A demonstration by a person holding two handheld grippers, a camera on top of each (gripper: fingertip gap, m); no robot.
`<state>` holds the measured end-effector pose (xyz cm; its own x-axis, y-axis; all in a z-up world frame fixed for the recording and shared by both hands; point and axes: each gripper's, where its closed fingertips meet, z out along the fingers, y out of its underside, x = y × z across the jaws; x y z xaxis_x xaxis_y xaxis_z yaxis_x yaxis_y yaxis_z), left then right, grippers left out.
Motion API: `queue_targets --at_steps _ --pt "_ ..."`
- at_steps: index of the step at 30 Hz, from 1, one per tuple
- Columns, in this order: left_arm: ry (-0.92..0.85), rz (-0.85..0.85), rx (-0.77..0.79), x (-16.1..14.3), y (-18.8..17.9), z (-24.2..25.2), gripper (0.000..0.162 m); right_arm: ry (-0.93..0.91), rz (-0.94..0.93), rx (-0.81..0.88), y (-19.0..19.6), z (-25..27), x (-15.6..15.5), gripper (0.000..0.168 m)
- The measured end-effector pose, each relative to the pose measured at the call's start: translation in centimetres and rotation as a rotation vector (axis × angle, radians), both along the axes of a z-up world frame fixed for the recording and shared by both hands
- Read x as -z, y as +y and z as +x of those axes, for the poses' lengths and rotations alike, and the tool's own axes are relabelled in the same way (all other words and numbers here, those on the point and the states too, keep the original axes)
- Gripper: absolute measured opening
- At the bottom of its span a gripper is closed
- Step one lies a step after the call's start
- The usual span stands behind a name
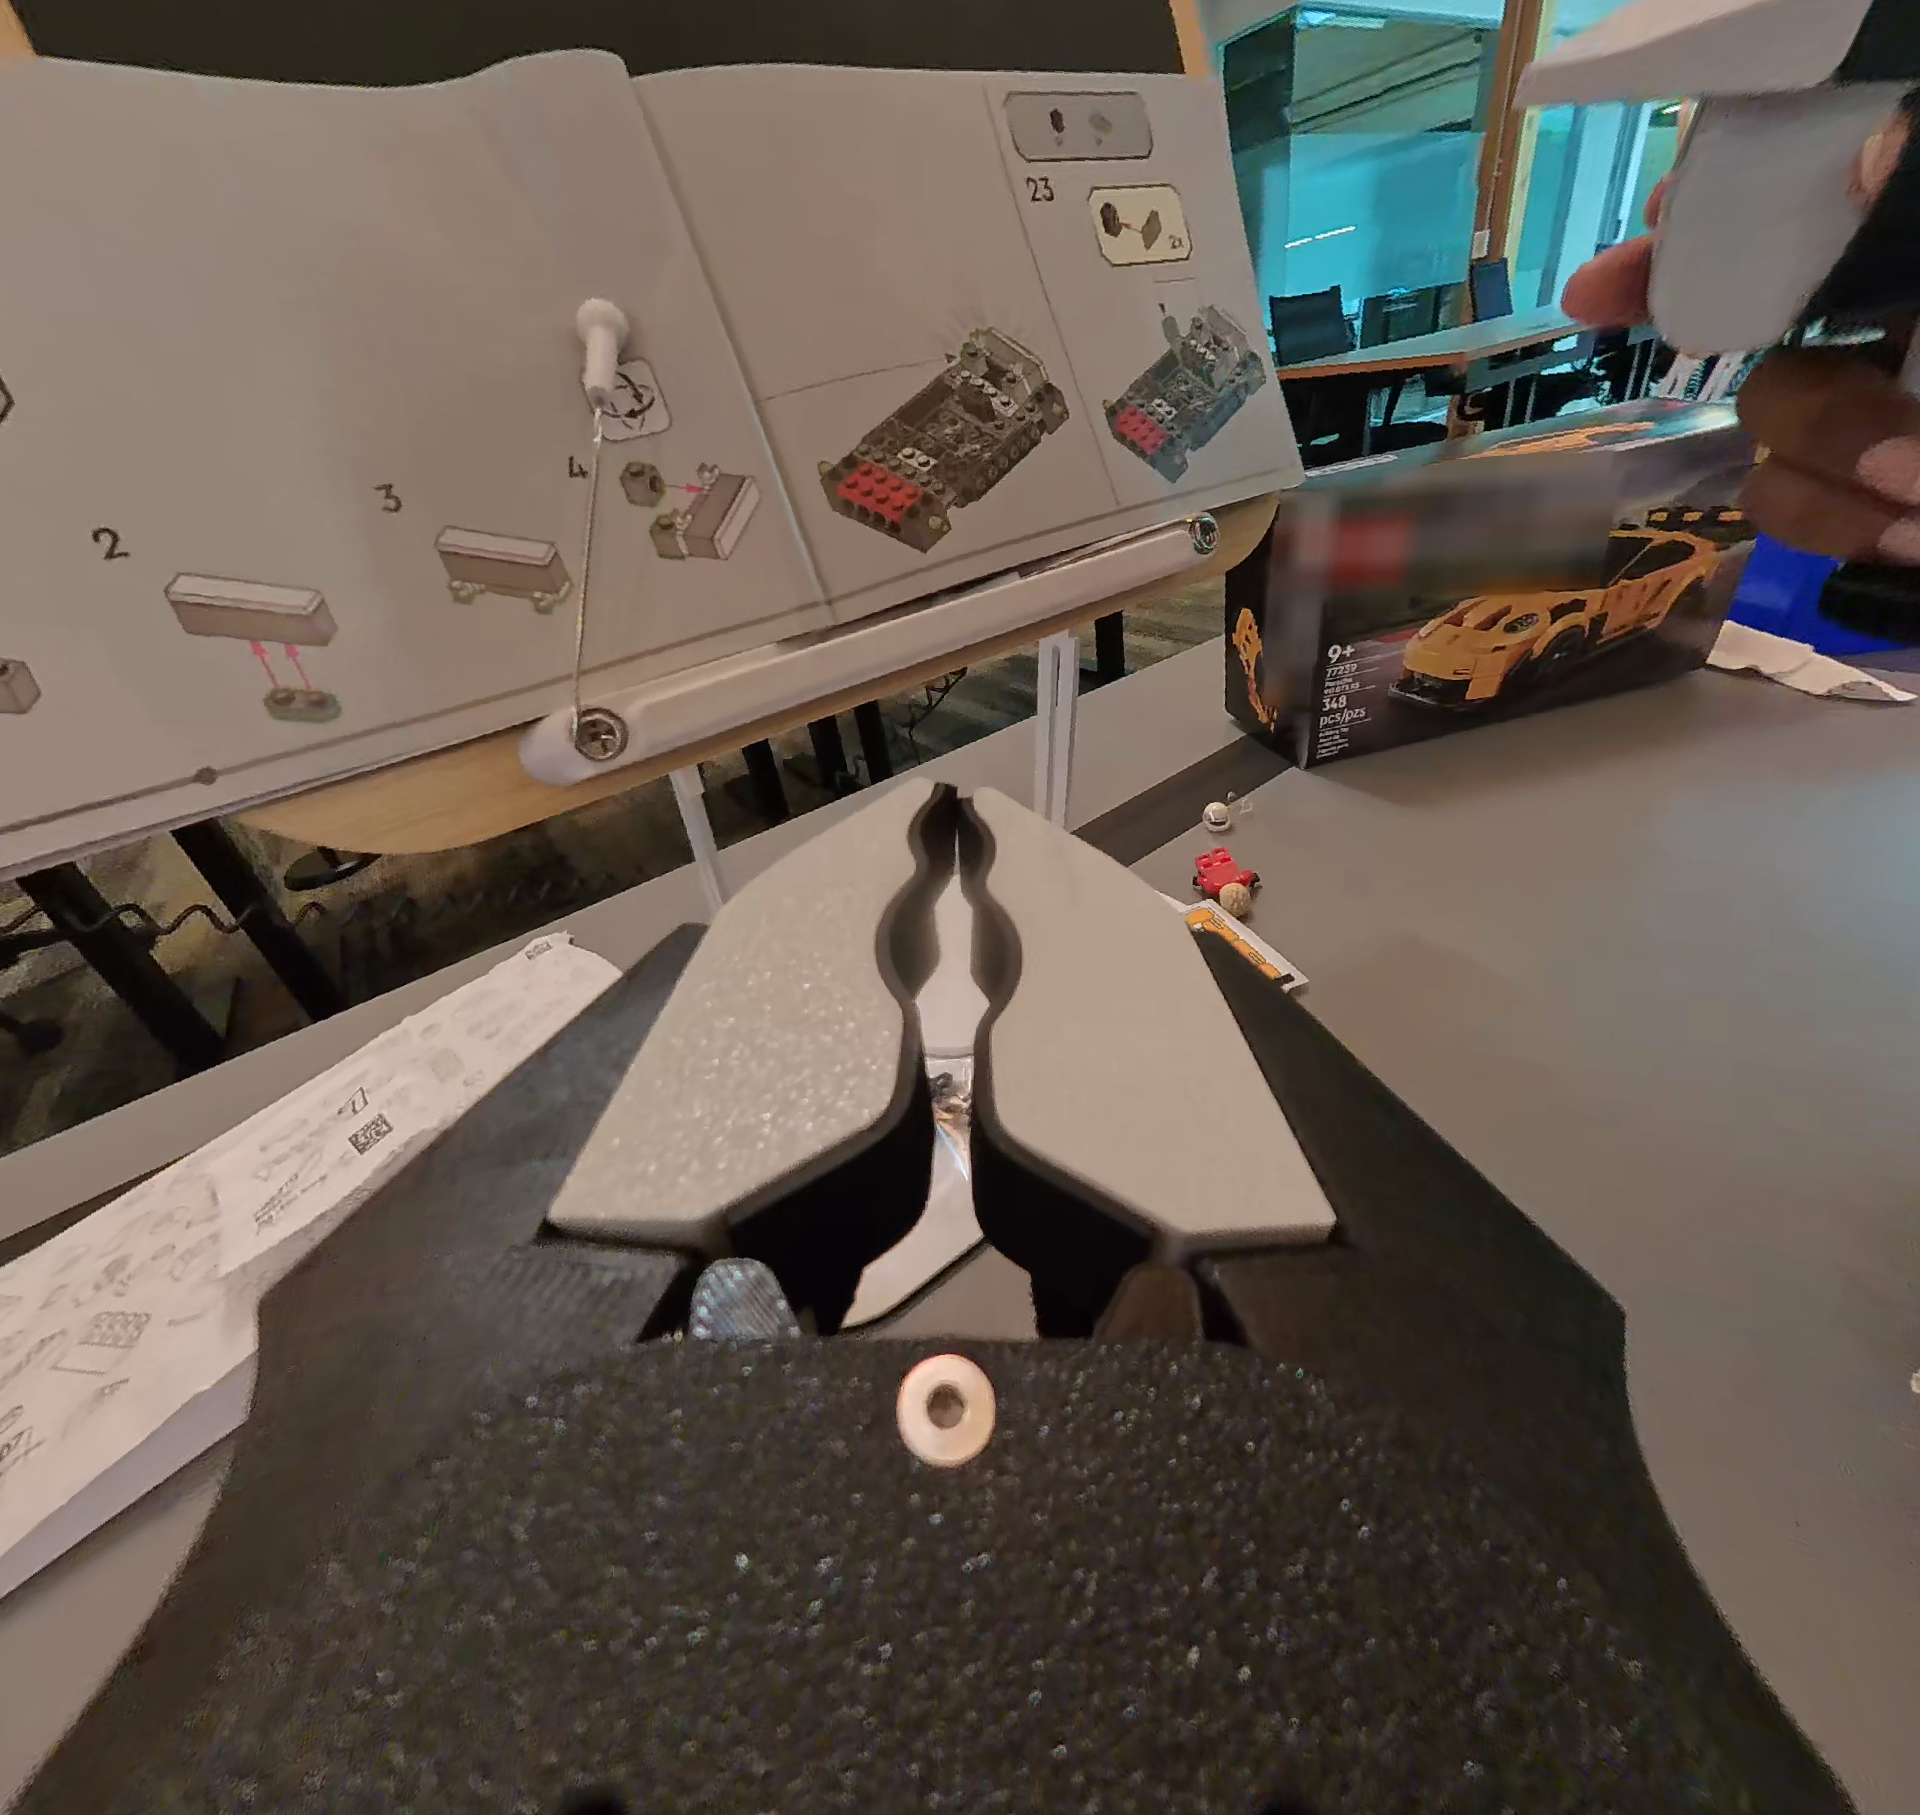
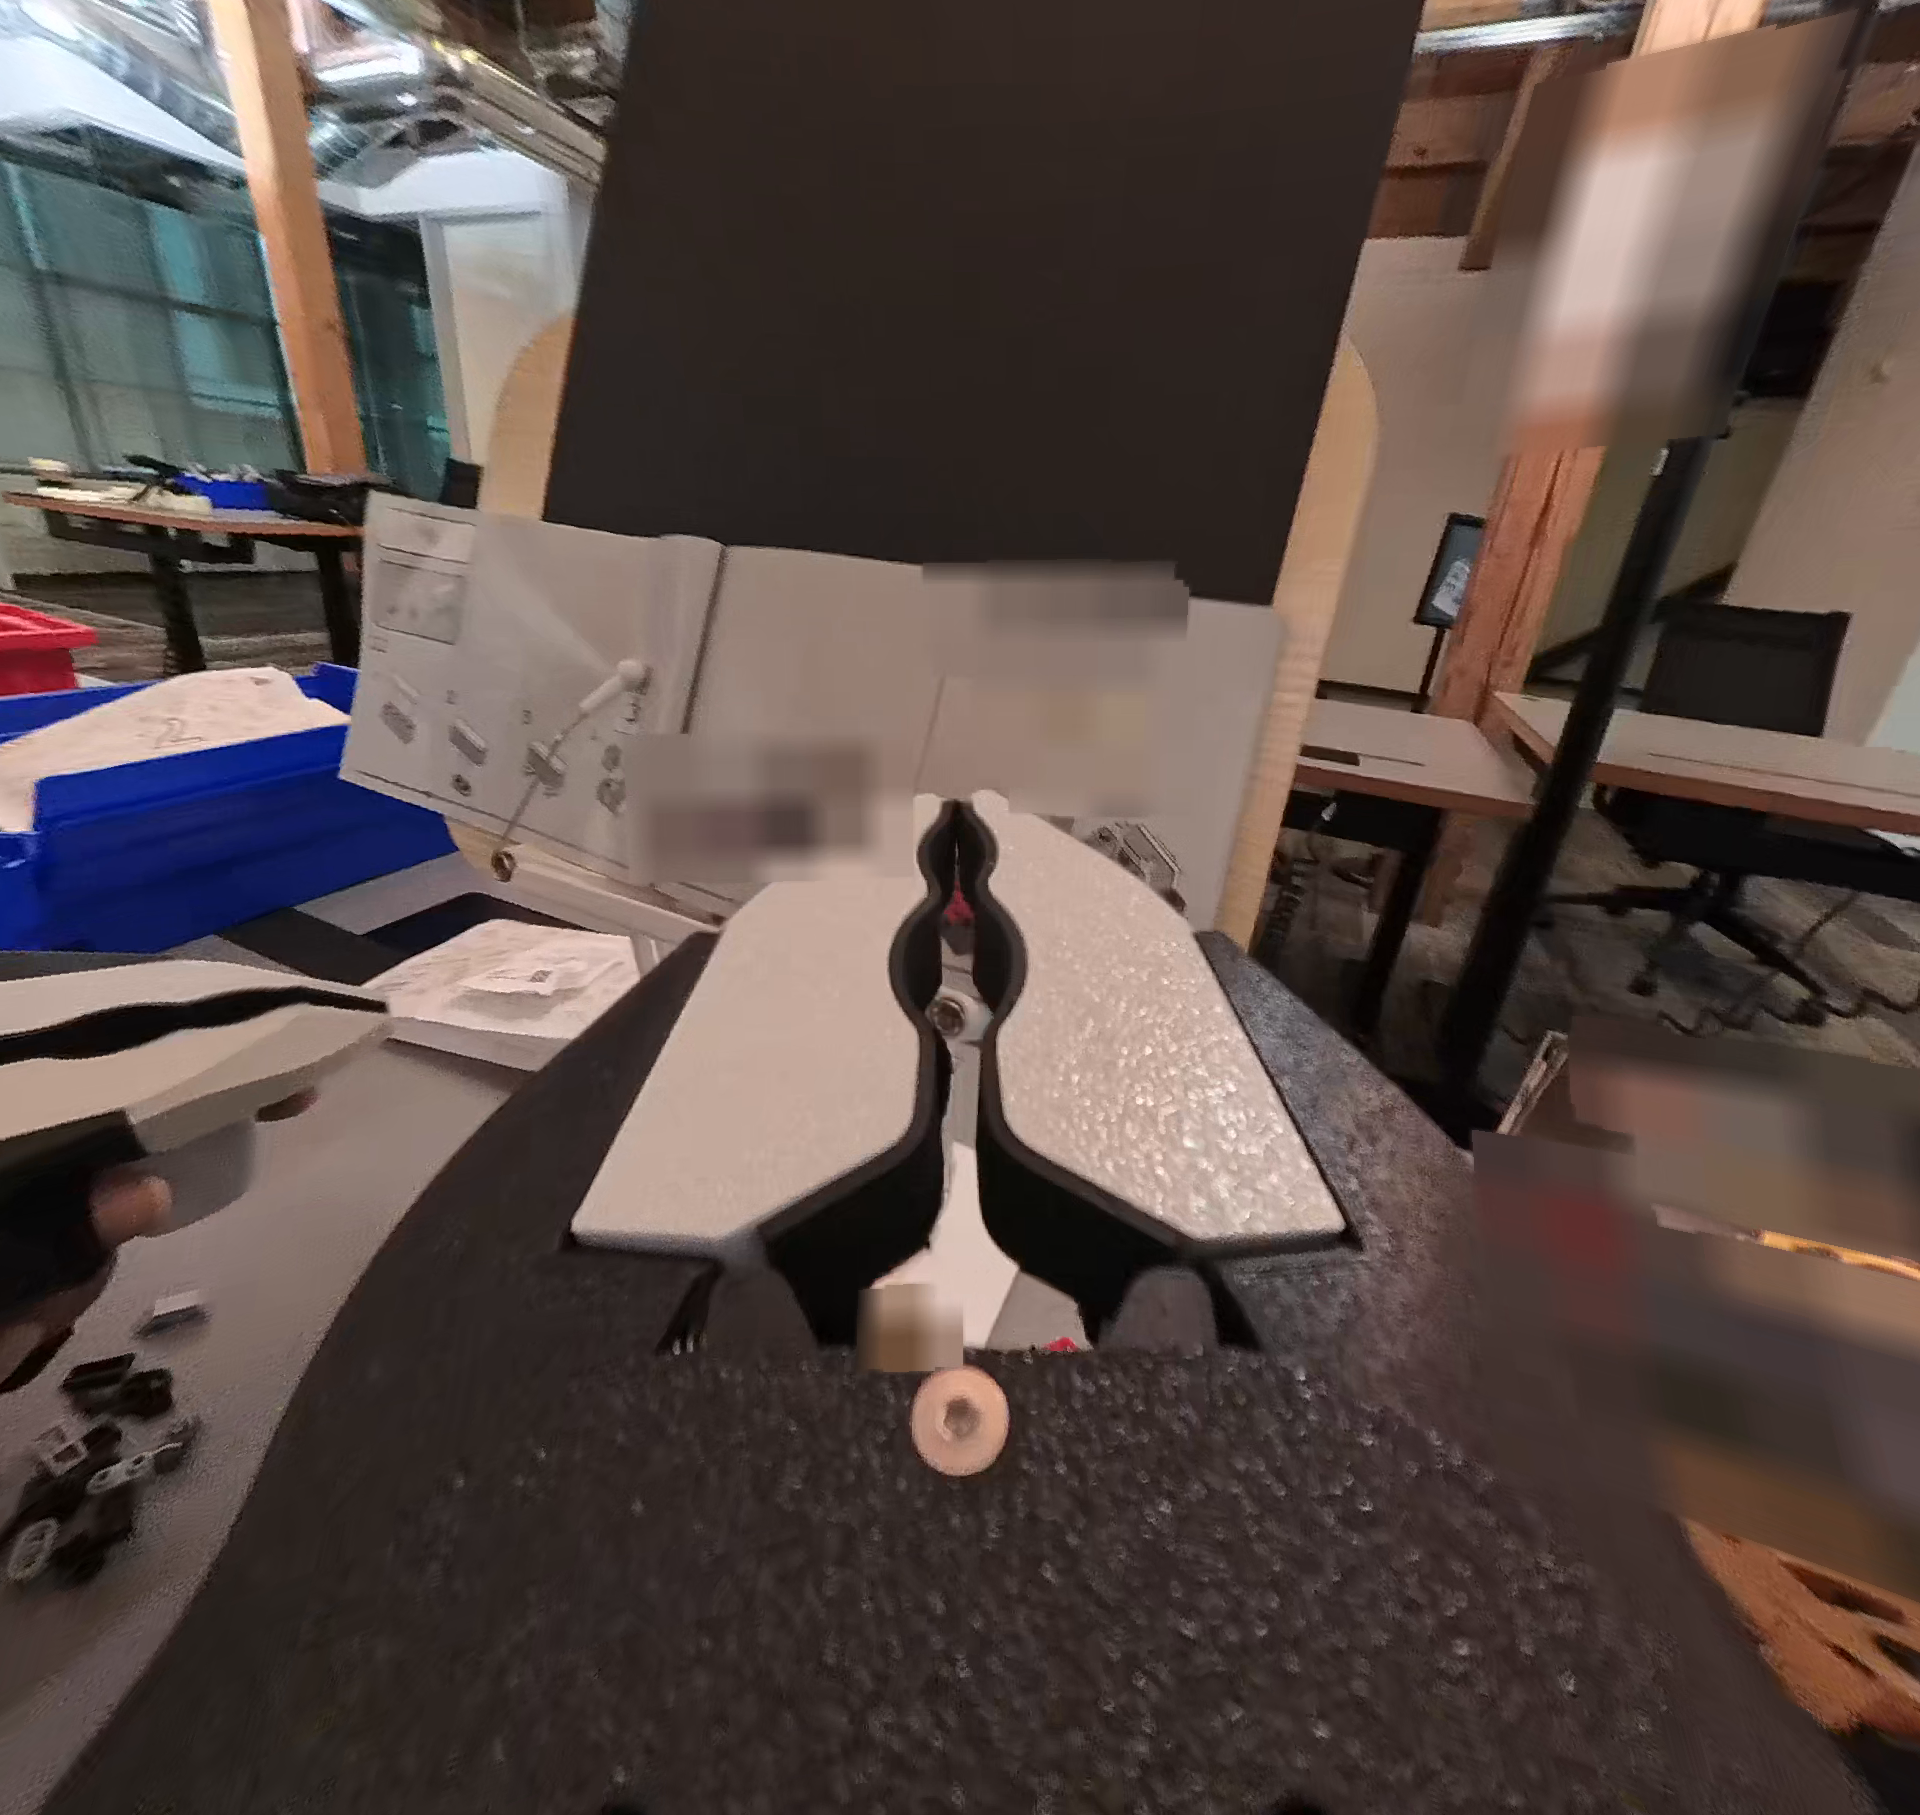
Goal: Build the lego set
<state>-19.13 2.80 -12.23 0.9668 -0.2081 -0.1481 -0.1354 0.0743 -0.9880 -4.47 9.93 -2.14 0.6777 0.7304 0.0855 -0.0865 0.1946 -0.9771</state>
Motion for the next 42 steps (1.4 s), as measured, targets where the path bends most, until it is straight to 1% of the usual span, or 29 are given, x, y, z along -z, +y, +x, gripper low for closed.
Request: queue_targets --at_steps 3,10,14,16,20,23,26,31,37,42 --pt "0.001 0.016 -0.024 -0.3 0.0 -0.3 0.0 0.0 -0.04 0.017 1.1 -0.1 1.1 0.0" --pt "0.005 0.019 -0.031 -0.3 0.0 -0.5 0.0 -0.031 -0.003 0.051 1.2 -0.9 1.7 0.0" --pt "0.006 0.021 -0.036 -0.2 0.1 -0.6 0.0 -0.056 0.084 0.096 2.0 -1.7 0.6 0.0" --pt "0.005 0.018 -0.033 -0.1 0.1 -0.4 0.0 -0.085 0.078 0.106 3.2 -2.9 0.2 0.0" --pt "0.023 0.036 -0.046 -0.6 -0.2 -0.6 0.0 -0.088 0.08 0.108 5.4 -5.7 -1.3 0.0" --pt "0.028 0.044 -0.064 -0.8 -0.3 -1.1 0.0 -0.094 0.091 0.125 6.4 -6.3 -1.0 0.0" --pt "0.009 0.026 -0.073 -0.1 0.0 -1.5 0.0 -0.101 0.086 0.126 6.7 -6.1 -0.4 0.0" --pt "0.024 0.019 -0.066 0.3 0.1 -1.1 0.0 -0.077 0.11 0.116 6.8 -6.1 -1.2 0.0" --pt "0.032 0.013 -0.066 0.5 0.2 -1.1 0.0 -0.077 0.144 0.143 8.0 -6.8 -2.4 0.0" --pt "0.025 0.0 -0.059 0.9 0.3 -1.2 0.0 -0.098 0.139 0.155 8.8 -6.8 -1.7 0.0"
